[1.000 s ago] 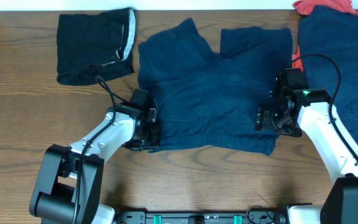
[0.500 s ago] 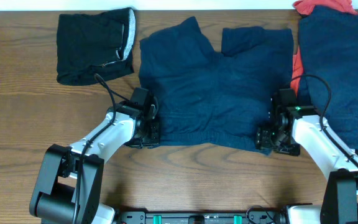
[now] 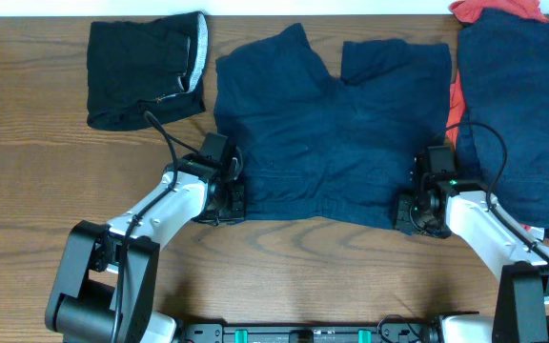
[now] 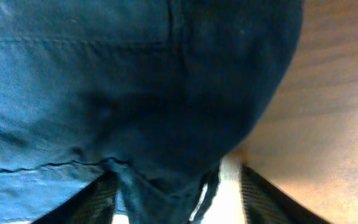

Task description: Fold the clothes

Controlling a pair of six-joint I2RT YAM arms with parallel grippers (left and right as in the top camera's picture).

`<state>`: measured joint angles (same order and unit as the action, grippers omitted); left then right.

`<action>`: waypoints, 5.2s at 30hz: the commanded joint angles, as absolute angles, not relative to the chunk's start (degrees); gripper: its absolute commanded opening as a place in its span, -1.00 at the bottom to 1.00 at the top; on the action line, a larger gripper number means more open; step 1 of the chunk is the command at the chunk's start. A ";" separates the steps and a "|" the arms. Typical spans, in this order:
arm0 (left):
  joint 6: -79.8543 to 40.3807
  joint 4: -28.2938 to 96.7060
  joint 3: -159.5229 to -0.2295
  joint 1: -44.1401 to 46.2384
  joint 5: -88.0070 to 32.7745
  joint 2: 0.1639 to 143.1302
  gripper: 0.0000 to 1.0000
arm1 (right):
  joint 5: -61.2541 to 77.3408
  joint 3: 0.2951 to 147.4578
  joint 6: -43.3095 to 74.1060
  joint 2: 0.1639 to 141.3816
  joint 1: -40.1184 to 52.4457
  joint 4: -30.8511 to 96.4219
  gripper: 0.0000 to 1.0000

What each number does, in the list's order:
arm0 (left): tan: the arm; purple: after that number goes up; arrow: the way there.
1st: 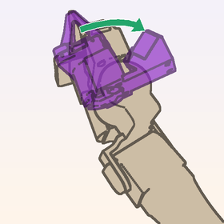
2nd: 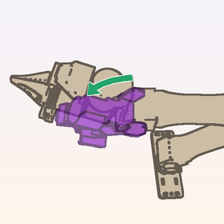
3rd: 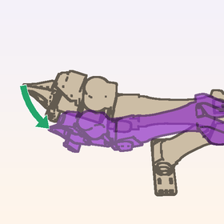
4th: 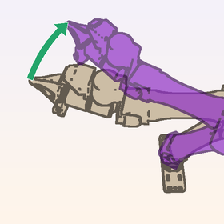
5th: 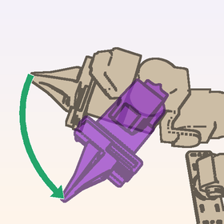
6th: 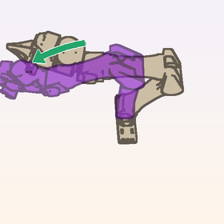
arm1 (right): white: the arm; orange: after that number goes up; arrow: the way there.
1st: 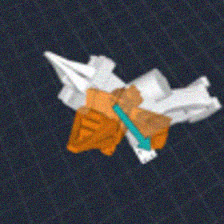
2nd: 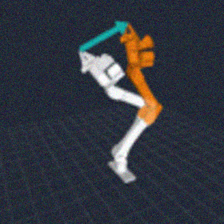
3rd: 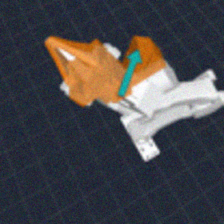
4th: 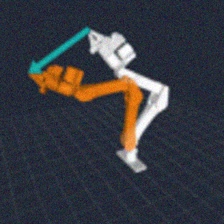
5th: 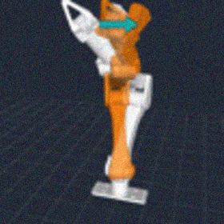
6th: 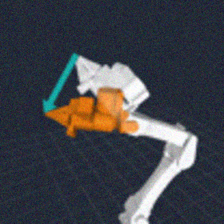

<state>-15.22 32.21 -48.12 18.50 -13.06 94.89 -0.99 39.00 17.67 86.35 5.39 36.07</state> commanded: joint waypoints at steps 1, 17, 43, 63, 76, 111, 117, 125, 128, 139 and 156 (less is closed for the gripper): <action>-15.57 31.75 -47.48 18.41 -10.87 95.64 -0.88 | -1.72 36.49 19.75 87.37 4.89 33.74 -0.16; -15.53 35.81 -51.55 17.52 -9.37 92.51 -0.88 | -1.21 42.81 19.07 83.83 4.89 31.68 -0.98; -15.31 38.65 -80.01 17.43 8.49 50.48 -0.88 | 3.29 100.18 3.73 71.50 4.89 62.48 -0.98; -15.16 36.25 -80.01 17.43 8.64 46.94 -0.88 | -3.07 114.91 2.98 69.23 4.89 79.70 -0.98; -15.62 36.29 -80.62 17.45 8.58 51.05 -0.88 | -0.97 115.68 3.09 74.72 4.89 76.01 -0.98; -17.85 50.52 -90.11 17.43 8.67 68.99 -0.88 | -3.22 117.25 4.67 81.67 4.89 80.79 -0.97; -17.85 43.86 -90.11 17.43 8.67 81.49 -0.88 | -2.98 117.25 4.64 96.90 4.89 73.38 -0.97; -17.87 30.04 -90.11 17.43 8.67 97.93 -0.88 | -2.48 117.25 4.67 116.01 4.89 58.81 -0.97; -17.87 23.66 -90.11 17.43 8.67 103.68 -0.88 | -0.14 117.25 4.73 122.52 4.99 52.16 -0.97; -17.41 -4.03 -90.13 17.37 8.69 118.37 0.96 | 2.85 117.25 7.16 137.12 5.32 24.38 0.06; -9.87 31.62 -90.15 17.26 9.91 104.22 0.96 | 13.74 117.36 2.90 124.05 6.98 54.63 0.98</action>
<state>-10.83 27.97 -89.41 17.67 9.23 108.03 9.56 116.64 4.51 127.02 5.54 51.22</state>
